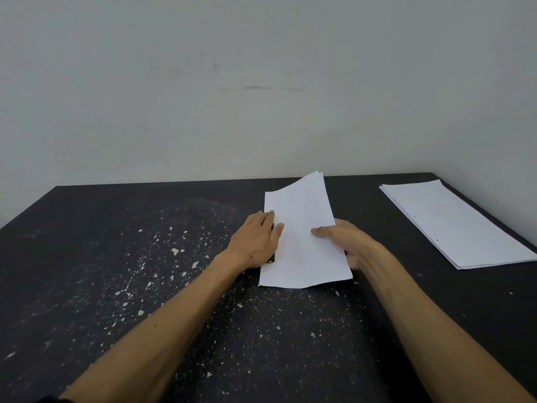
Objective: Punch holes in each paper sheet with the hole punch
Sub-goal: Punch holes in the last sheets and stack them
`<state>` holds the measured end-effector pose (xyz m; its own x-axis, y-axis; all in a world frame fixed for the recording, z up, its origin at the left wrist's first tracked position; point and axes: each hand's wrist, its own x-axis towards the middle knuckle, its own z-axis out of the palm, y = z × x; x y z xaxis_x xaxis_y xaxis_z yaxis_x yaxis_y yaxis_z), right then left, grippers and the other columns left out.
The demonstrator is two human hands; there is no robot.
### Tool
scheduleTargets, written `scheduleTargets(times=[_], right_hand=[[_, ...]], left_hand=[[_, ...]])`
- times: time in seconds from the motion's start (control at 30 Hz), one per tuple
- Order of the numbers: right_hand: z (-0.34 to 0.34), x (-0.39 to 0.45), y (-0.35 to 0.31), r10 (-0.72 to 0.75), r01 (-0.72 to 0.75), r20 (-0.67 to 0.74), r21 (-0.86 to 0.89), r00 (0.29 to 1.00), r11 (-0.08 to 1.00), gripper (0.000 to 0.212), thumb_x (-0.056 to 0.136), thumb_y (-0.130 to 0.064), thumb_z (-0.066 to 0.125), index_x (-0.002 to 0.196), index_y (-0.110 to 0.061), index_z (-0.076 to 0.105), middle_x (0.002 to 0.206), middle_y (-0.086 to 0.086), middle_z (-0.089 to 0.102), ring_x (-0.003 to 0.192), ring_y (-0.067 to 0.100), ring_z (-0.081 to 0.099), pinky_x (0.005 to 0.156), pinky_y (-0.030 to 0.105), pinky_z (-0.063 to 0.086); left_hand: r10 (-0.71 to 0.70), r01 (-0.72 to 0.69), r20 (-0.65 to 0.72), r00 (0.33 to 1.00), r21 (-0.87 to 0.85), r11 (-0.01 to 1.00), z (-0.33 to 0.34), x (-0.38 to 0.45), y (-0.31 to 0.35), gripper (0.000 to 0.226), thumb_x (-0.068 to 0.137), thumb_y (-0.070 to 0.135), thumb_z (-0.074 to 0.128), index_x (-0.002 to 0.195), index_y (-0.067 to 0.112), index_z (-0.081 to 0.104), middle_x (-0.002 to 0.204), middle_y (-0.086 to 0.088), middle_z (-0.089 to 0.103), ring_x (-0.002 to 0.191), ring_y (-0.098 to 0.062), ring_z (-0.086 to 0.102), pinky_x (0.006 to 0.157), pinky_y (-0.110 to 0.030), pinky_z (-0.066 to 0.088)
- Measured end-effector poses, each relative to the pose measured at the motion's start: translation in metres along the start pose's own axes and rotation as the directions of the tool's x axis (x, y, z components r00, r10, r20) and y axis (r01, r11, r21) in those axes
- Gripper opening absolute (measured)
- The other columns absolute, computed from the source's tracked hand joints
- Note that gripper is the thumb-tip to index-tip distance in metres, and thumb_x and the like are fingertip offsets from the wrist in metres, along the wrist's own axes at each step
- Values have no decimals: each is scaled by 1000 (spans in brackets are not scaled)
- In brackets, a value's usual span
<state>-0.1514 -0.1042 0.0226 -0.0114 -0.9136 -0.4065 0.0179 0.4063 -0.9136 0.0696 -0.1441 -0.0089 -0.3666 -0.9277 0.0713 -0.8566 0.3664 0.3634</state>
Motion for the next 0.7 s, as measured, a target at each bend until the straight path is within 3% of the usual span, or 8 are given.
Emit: scheduleTargets(times=[0.17, 0.33, 0.53, 0.7], right_hand=[[-6, 1, -1, 26, -28, 29, 72, 999, 997, 20, 101, -9, 63, 120, -10, 69, 109, 10, 80, 101, 30, 76, 78, 43, 60], [-10, 0, 5, 28, -35, 62, 116, 998, 993, 30, 98, -13, 69, 127, -9, 67, 115, 12, 79, 105, 31, 76, 83, 44, 61], [-5, -7, 18, -41, 39, 5, 195, 999, 980, 26, 99, -15, 67, 125, -11, 69, 113, 12, 79, 107, 33, 75, 91, 48, 60], [1, -9, 24, -105, 114, -57, 169, 993, 979, 24, 101, -11, 62, 124, -14, 70, 113, 8, 80, 103, 31, 76, 81, 42, 62]], left_hand=[[6, -5, -17, 1000, 10, 1000, 0, 0, -1, 62, 108, 45, 23, 159, 9, 26, 163, -5, 33, 152, -22, 23, 124, -42, 25], [-1, 1, -22, 1000, 2, 1000, 1, 0, -3, 61, 107, 47, 23, 156, 11, 31, 158, -5, 39, 149, -22, 28, 119, -48, 34], [11, -11, -24, 1000, -1, 1000, 0, -2, -1, 60, 108, 44, 24, 157, 9, 28, 159, -6, 37, 149, -24, 27, 121, -44, 30], [14, -14, -25, 1000, -24, 1000, 0, -2, -1, 59, 109, 43, 23, 156, 9, 31, 157, -5, 40, 147, -23, 29, 121, -41, 30]])
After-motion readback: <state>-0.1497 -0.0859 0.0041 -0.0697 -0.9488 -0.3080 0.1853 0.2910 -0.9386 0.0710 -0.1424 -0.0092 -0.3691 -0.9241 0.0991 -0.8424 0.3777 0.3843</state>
